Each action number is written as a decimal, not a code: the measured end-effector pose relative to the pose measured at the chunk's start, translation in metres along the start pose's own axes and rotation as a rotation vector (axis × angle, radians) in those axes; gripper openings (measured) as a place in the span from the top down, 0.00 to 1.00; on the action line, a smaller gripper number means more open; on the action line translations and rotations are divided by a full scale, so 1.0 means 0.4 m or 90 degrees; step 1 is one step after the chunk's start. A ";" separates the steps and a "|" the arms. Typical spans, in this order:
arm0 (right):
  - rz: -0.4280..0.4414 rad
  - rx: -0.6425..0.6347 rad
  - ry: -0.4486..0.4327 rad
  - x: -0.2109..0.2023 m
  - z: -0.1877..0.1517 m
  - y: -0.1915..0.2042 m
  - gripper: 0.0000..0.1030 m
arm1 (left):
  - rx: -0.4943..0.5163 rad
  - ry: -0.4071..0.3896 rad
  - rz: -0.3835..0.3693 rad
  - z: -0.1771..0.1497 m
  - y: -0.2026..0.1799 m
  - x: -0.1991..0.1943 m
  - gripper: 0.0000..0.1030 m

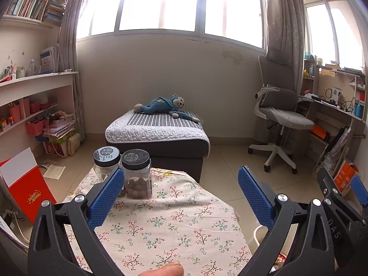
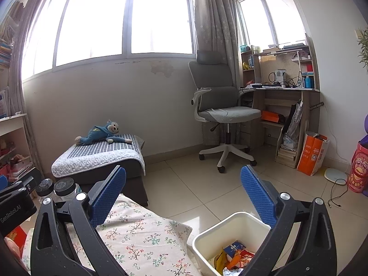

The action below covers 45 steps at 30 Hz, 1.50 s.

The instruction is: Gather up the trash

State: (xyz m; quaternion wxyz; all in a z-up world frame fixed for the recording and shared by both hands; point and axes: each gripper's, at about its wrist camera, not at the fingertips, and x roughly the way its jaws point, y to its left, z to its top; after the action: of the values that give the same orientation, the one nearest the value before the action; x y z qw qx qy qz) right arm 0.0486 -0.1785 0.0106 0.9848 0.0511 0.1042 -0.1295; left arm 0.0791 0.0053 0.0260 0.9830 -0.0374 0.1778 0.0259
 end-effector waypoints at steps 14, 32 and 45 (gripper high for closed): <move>0.005 -0.007 0.002 0.001 -0.003 0.000 0.07 | 0.009 -0.005 0.006 -0.002 -0.009 -0.006 0.07; 0.006 -0.005 0.006 0.005 -0.007 -0.006 0.07 | 0.019 -0.002 0.007 -0.005 -0.023 -0.004 0.07; 0.004 -0.015 0.010 0.005 -0.016 -0.035 0.07 | 0.010 -0.003 -0.014 -0.011 -0.014 0.007 0.13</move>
State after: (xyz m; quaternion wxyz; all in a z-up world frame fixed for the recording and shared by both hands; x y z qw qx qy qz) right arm 0.0453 -0.1917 0.0029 0.9849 0.0410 0.1134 -0.1245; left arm 0.0804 -0.0007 0.0212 0.9839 -0.0318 0.1753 0.0137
